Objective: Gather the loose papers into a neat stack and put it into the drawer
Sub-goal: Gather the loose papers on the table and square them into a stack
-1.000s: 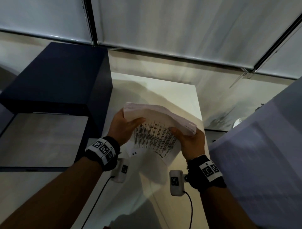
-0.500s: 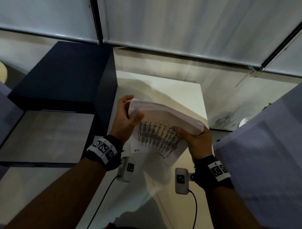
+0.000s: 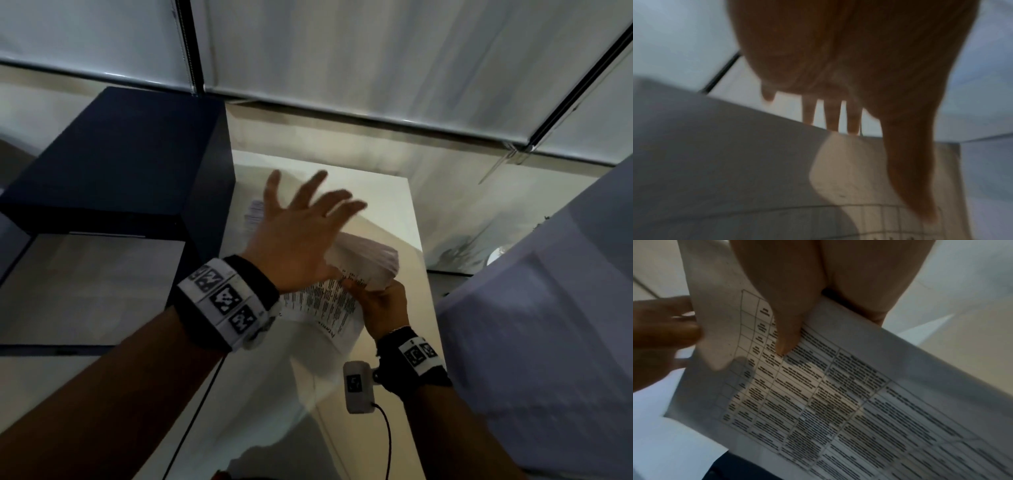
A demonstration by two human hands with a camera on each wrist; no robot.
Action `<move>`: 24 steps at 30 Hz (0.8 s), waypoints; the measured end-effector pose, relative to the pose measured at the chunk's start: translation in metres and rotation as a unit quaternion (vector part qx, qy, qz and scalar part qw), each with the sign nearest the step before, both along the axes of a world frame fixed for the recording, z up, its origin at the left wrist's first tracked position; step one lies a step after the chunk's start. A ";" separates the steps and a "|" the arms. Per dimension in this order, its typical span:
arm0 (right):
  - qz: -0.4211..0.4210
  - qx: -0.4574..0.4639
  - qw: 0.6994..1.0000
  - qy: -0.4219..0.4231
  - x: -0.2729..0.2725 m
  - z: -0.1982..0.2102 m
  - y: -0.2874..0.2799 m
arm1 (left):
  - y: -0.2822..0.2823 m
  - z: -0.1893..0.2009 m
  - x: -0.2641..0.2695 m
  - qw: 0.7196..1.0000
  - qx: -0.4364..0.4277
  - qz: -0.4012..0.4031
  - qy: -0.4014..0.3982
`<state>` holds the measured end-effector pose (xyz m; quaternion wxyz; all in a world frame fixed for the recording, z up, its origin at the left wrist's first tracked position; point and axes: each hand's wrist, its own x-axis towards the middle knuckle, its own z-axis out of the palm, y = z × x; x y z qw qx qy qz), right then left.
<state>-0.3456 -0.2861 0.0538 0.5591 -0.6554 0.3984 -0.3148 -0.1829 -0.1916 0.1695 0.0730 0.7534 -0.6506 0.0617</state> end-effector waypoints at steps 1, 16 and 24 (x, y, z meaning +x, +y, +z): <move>0.012 -0.024 1.000 0.013 0.002 0.002 0.001 | -0.005 -0.002 -0.001 0.999 0.041 -0.005 -0.003; -0.179 0.109 0.974 -0.089 -0.023 -0.026 -0.052 | 0.027 -0.035 0.068 0.816 -0.173 0.100 0.542; -0.140 -0.033 0.988 -0.055 -0.040 -0.007 -0.039 | 0.028 -0.099 0.039 0.728 -0.295 0.209 0.582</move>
